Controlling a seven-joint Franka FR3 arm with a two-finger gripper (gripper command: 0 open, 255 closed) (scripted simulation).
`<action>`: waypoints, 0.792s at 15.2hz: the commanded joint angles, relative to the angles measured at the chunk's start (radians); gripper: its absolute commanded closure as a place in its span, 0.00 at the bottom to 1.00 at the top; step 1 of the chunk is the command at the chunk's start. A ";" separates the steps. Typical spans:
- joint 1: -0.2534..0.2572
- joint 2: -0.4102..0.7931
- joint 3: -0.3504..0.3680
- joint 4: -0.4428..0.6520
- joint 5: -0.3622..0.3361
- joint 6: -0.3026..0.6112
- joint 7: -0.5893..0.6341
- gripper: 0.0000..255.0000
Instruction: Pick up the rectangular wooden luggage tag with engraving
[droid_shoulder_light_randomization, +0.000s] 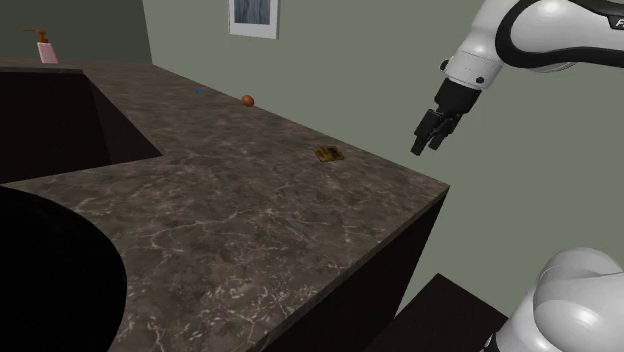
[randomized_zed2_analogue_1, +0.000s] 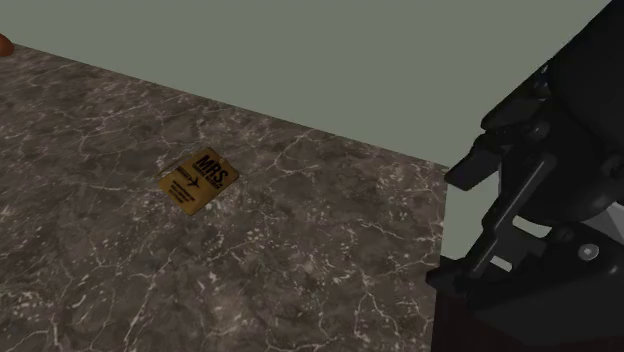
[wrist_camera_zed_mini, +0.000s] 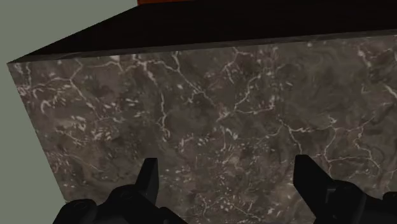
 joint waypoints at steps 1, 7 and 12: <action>0.000 0.000 0.000 0.000 0.000 0.000 0.000 0.00; -0.070 0.202 0.107 0.083 0.042 0.132 0.298 0.00; -0.132 0.389 0.176 0.197 0.037 0.210 0.543 0.00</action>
